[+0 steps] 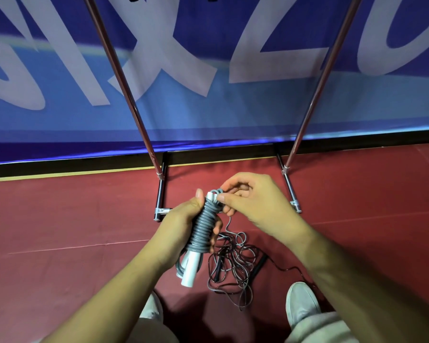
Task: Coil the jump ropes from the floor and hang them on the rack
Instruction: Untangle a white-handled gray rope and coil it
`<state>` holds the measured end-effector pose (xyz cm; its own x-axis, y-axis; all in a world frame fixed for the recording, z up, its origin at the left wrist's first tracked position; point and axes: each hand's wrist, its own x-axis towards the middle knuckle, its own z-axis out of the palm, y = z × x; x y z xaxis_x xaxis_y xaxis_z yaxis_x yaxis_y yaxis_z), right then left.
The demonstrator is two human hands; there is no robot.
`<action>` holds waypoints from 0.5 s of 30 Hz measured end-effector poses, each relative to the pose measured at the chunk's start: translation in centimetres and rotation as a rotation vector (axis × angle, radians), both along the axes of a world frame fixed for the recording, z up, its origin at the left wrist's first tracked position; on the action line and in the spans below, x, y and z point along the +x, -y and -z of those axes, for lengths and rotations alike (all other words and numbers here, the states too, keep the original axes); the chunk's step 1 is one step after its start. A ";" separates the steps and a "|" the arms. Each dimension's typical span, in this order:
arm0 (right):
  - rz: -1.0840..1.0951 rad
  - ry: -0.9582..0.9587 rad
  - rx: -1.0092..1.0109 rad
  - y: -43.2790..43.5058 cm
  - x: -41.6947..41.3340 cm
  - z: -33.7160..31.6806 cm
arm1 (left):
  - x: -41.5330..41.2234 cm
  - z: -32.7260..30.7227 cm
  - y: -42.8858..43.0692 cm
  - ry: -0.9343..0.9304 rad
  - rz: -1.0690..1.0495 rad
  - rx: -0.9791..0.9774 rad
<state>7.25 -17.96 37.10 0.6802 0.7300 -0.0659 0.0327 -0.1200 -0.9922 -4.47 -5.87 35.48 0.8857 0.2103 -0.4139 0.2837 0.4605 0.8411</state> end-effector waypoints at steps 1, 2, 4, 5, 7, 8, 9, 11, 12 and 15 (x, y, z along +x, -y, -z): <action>0.017 0.010 -0.001 -0.1 -0.1 0.1 | 0.0 0.0 0.0 -0.004 0.000 0.007; 0.028 0.029 -0.010 -0.3 -0.2 0.3 | 0.0 0.1 0.1 -0.008 0.000 0.012; 0.037 0.059 -0.016 -0.5 -0.3 0.5 | 0.0 0.1 0.1 -0.012 -0.004 0.008; 0.044 0.053 -0.001 -0.5 -0.3 0.5 | 0.0 0.1 0.0 -0.010 -0.007 -0.002; 0.052 0.003 0.049 -0.4 -0.4 0.6 | 0.0 0.0 0.0 -0.005 -0.008 -0.016; 0.056 -0.023 0.068 -0.4 -0.4 0.7 | 0.0 0.0 0.0 -0.001 -0.007 -0.020; 0.063 -0.042 0.074 -0.5 -0.5 0.8 | 0.1 0.1 0.0 0.004 -0.006 -0.022; 0.079 -0.064 0.056 -0.6 -0.5 1.0 | 0.1 0.1 0.1 0.012 -0.004 -0.023; 0.084 -0.076 0.036 -0.7 -0.5 1.0 | 0.1 0.1 0.1 0.015 0.000 -0.021; 0.087 -0.106 -0.010 -1.0 -0.5 1.1 | 0.0 0.2 -0.1 0.012 0.005 -0.011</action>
